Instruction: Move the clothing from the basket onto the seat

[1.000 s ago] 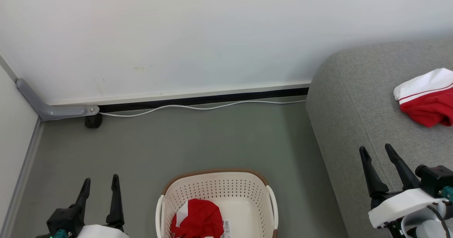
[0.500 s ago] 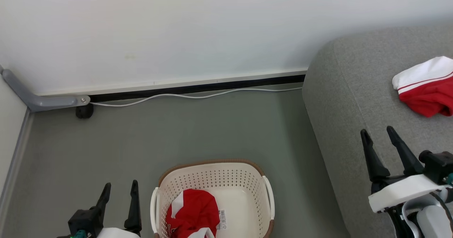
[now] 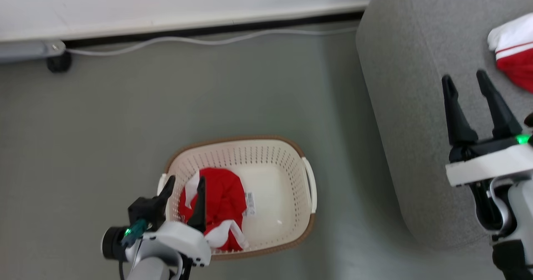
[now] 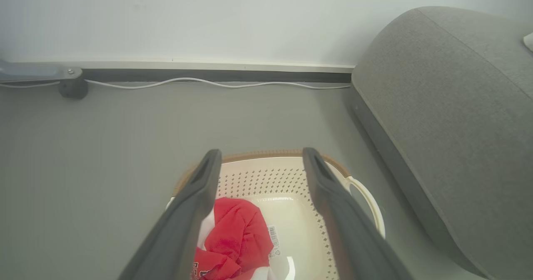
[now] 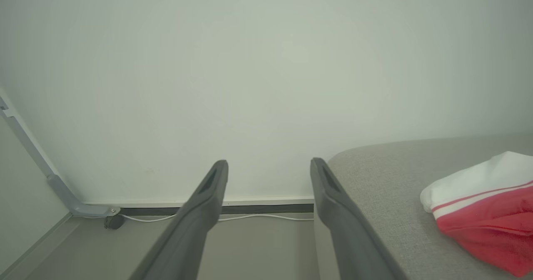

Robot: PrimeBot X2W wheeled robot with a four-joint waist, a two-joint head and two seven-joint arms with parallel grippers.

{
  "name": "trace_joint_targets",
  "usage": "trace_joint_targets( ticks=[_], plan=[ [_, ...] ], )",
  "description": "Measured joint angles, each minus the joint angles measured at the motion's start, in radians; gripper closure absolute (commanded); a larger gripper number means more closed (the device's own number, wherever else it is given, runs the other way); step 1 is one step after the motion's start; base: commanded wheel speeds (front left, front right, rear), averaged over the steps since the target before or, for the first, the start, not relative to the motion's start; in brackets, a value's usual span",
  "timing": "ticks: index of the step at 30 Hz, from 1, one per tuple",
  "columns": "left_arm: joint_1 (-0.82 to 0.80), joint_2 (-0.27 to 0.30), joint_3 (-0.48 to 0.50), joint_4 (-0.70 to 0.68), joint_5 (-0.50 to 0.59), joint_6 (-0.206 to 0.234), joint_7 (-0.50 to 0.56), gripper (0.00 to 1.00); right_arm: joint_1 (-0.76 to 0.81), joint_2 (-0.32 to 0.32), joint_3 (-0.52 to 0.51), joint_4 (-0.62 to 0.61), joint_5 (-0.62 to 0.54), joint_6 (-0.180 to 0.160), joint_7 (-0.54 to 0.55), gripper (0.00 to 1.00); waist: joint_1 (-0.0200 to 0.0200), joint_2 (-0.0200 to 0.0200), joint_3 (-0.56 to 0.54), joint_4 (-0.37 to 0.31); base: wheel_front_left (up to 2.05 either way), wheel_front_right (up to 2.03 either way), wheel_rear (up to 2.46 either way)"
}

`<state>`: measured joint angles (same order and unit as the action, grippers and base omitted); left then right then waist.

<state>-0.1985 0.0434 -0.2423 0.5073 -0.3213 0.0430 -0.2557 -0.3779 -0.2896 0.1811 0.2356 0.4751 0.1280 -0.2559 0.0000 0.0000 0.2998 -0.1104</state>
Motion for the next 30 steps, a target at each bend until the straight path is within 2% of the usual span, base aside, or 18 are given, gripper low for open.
trace_joint_targets(
  ticks=[8, 16, 21, 25, 30],
  plan=[
    [-0.196, -0.001, -0.095, 0.141, -0.068, 0.021, 0.000, 0.00, -0.114, -0.007, 0.025, -0.034, 0.029, 0.000, 0.000, 0.00, 0.0000, 0.0000, 0.178, -0.037, 0.00, 0.00, 0.00],
    [-0.424, -0.003, -0.160, 0.390, -0.081, 0.021, 0.000, 0.00, -0.193, -0.007, 0.042, -0.073, 0.047, 0.000, 0.000, 0.00, 0.0001, 0.0000, 0.337, -0.083, 0.00, 0.00, 0.00],
    [-0.548, -0.002, -0.173, 0.547, -0.092, 0.043, 0.000, 0.00, -0.231, 0.000, 0.048, -0.092, 0.053, 0.000, 0.000, 0.00, 0.0000, 0.0000, 0.422, -0.115, 0.00, 0.00, 0.00],
    [-0.635, -0.004, -0.216, 0.699, -0.084, 0.054, 0.085, 0.00, -0.250, 0.012, 0.052, -0.098, 0.053, 0.000, 0.000, 0.00, 0.0001, 0.0000, 0.483, -0.145, 0.00, 0.00, 0.00],
    [-0.679, -0.004, -0.268, 0.755, -0.067, 0.084, 0.188, 0.00, -0.257, 0.022, 0.052, -0.098, 0.054, 0.000, 0.000, 0.00, 0.0000, 0.0000, 0.518, -0.163, 0.00, 0.00, 0.00]
  ],
)
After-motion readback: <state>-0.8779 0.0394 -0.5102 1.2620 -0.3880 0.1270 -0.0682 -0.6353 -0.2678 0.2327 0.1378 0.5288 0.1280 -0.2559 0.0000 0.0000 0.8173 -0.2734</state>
